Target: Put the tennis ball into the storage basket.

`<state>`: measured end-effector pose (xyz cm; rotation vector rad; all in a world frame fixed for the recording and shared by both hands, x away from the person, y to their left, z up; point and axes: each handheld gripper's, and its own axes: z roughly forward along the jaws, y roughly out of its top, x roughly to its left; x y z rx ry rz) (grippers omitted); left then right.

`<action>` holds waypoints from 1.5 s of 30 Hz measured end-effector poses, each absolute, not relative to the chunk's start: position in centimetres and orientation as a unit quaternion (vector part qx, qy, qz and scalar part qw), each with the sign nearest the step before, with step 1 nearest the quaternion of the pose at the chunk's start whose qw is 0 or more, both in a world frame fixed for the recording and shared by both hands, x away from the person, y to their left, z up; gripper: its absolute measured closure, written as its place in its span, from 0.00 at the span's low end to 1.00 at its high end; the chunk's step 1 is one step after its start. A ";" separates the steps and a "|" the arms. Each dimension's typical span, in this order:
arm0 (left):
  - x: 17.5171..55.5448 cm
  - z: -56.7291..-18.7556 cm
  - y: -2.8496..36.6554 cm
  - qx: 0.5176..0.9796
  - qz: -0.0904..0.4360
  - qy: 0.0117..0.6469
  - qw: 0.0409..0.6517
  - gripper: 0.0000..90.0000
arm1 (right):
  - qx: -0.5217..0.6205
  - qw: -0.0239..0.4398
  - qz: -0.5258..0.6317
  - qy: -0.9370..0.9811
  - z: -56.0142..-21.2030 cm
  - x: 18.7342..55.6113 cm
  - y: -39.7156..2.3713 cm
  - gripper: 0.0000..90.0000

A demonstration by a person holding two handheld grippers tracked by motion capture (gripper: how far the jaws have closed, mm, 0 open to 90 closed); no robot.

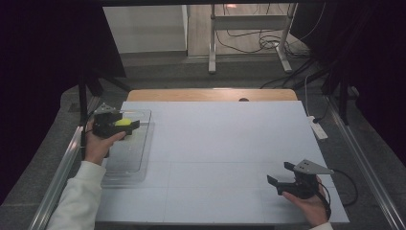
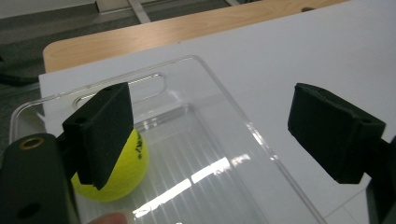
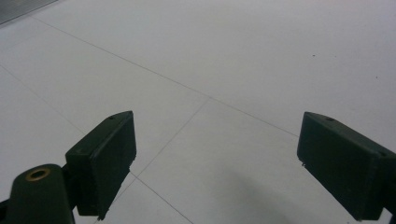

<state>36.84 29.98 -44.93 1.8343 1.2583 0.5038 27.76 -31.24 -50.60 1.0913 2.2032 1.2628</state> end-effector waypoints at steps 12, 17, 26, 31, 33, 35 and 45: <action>35.0 -44.6 28.7 0.743 0.194 0.467 0.439 0.17 | 0.388 0.187 0.449 0.783 -50.6 27.8 -31.2 0.13; 34.2 -44.6 28.3 0.743 0.188 0.459 0.449 0.17 | 0.388 0.188 0.449 0.783 -50.6 27.7 -31.2 0.13; 32.7 -45.0 27.5 0.751 0.179 0.448 0.451 0.17 | 0.388 0.188 0.448 0.783 -50.6 27.7 -31.2 0.13; 31.8 -45.3 27.2 0.755 0.175 0.441 0.454 0.17 | 0.388 0.188 0.448 0.783 -50.6 27.7 -31.2 0.13; 31.5 -45.5 27.1 0.755 0.169 0.439 0.457 0.17 | 0.389 0.188 0.448 0.783 -50.6 27.7 -31.2 0.13; 31.2 -45.7 27.1 0.756 0.168 0.437 0.457 0.17 | 0.389 0.188 0.448 0.783 -50.6 27.7 -31.2 0.13; 29.5 -46.5 26.5 0.762 0.159 0.428 0.460 0.16 | 0.389 0.188 0.447 0.784 -50.6 27.7 -31.2 0.13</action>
